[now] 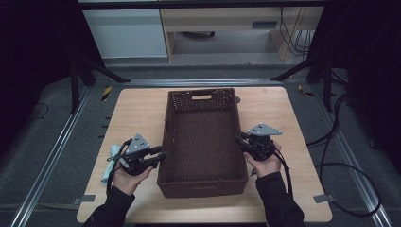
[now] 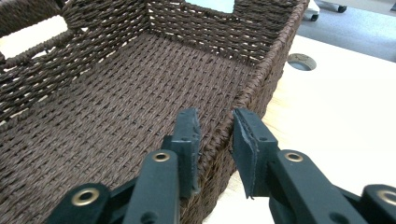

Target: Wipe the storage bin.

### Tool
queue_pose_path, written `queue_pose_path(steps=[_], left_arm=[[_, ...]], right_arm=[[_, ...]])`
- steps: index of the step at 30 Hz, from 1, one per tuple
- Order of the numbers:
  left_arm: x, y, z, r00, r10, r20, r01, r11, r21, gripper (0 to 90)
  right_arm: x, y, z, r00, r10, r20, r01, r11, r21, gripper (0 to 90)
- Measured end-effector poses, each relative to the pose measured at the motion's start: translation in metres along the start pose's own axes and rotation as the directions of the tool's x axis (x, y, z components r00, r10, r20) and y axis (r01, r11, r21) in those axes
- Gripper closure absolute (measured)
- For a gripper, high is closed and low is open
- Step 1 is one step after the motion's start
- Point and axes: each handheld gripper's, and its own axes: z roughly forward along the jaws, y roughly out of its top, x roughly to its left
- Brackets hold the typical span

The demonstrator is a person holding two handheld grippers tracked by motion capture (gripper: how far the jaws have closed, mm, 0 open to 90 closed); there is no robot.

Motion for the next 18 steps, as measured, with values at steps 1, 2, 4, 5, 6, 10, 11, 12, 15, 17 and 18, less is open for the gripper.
queue_pose_path(steps=[1,2,4,5,6,10,11,12,15,17,18], left_arm=[[-0.001,-0.001,0.0,1.0,-0.001,-0.004,0.001,1.0,-0.005,65.5],[-0.001,-0.001,0.0,1.0,-0.003,-0.004,0.003,1.0,-0.005,65.7],[-0.001,-0.002,0.0,1.0,-0.007,-0.005,0.007,0.9999,-0.012,65.8],[-0.002,-0.003,0.0,0.9999,-0.009,-0.004,0.009,0.9998,-0.016,65.7],[-0.003,-0.003,-0.001,1.0,-0.008,-0.002,0.008,0.9998,-0.016,65.5],[-0.008,-0.004,-0.002,0.9998,-0.009,0.02,0.009,0.9997,-0.022,64.2],[-0.008,-0.004,-0.003,0.9996,0.002,0.026,-0.002,0.9998,-0.019,64.0],[-0.008,-0.003,-0.003,0.9995,0.006,0.031,-0.005,0.9998,-0.018,63.5],[-0.007,-0.001,-0.006,0.9989,0.001,0.047,0.0,0.9997,-0.025,62.0],[-0.007,0.0,-0.005,0.9987,0.004,0.051,-0.003,0.9998,-0.019,62.1],[-0.008,-0.001,-0.005,0.999,0.008,0.045,-0.007,0.9998,-0.021,62.5]], right_arm=[[-0.001,0.0,0.0,1.0,0.001,-0.005,-0.001,1.0,-0.002,66.3],[-0.001,0.0,-0.001,0.9999,0.011,-0.009,-0.011,1.0,-0.008,59.4],[-0.001,0.0,-0.006,1.0,0.008,-0.005,-0.008,1.0,-0.024,57.6],[-0.001,0.0,-0.01,0.9998,0.016,-0.014,-0.016,0.999,-0.029,57.6],[0.0,0.0,-0.014,0.9996,0.019,-0.022,-0.019,0.999,-0.032,59.2],[0.001,-0.006,-0.02,0.999,0.006,-0.044,-0.006,1.0,0.017,74.5],[0.001,-0.007,-0.019,0.9991,0.006,-0.043,-0.006,1.0,0.018,75.1],[0.001,-0.005,-0.018,0.9993,0.005,-0.036,-0.004,1.0,0.022,75.9],[0.0,-0.002,-0.014,0.9996,0.0,-0.027,0.001,1.0,0.028,77.1],[-0.003,0.0,-0.007,0.9998,-0.005,-0.022,0.005,1.0,0.015,77.5],[-0.003,0.001,-0.005,0.9998,-0.008,-0.019,0.008,1.0,0.014,77.4]])
